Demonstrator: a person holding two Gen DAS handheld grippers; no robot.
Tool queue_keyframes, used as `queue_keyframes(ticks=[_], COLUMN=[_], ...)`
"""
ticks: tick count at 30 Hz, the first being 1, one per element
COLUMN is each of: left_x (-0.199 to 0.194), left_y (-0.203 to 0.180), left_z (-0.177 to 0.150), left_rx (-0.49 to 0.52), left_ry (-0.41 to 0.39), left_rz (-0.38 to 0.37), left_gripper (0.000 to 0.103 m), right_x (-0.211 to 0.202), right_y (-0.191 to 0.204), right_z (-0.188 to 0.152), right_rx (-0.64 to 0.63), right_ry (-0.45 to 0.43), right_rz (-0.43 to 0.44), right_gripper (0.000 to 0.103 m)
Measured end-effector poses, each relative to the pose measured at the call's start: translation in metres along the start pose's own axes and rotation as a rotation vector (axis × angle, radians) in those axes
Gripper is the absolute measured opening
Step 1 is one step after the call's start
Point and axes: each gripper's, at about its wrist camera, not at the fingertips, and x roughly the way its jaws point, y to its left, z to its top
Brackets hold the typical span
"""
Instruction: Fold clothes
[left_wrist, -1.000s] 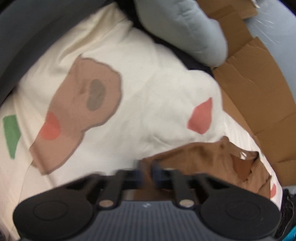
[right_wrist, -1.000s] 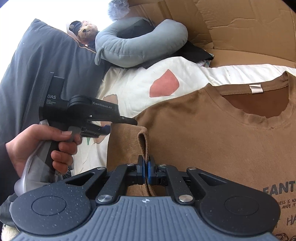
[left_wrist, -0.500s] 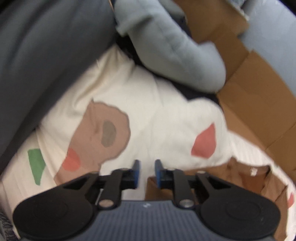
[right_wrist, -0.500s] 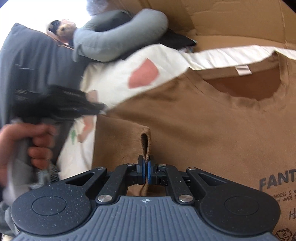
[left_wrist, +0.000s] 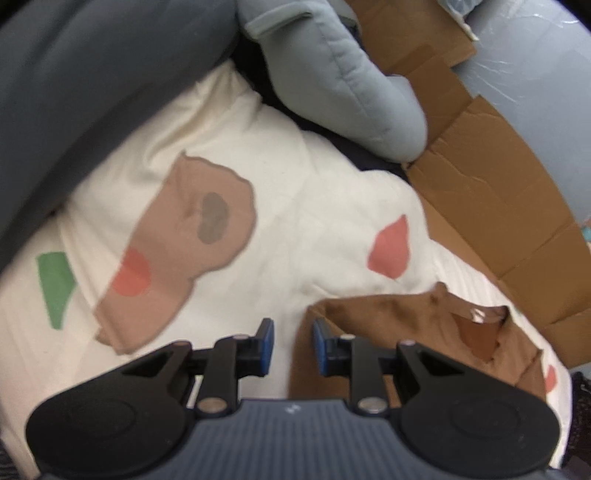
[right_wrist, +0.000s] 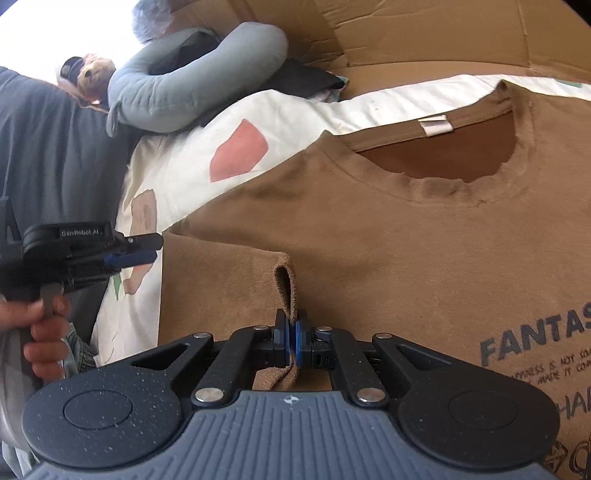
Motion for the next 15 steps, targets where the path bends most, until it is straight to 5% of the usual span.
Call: queue_keyframes(ticks=[7, 9, 15], left_x=[0.018, 0.021, 0.023], left_y=[-0.013, -0.012, -0.016], left_z=[-0.005, -0.005, -0.007], left_rx=[0.06, 0.064, 0.118], left_ry=[-0.003, -0.013, -0.044], left_rz=[0.037, 0.053, 0.113], left_gripper=[0.023, 0.011, 0.008], right_x=[-0.001, -0.003, -0.008], right_y=[0.001, 0.001, 0.001], right_z=[-0.002, -0.001, 0.002], right_rx=[0.015, 0.017, 0.047], right_ry=[0.009, 0.003, 0.02], right_rz=[-0.019, -0.021, -0.006], right_gripper=[0.001, 0.001, 0.0])
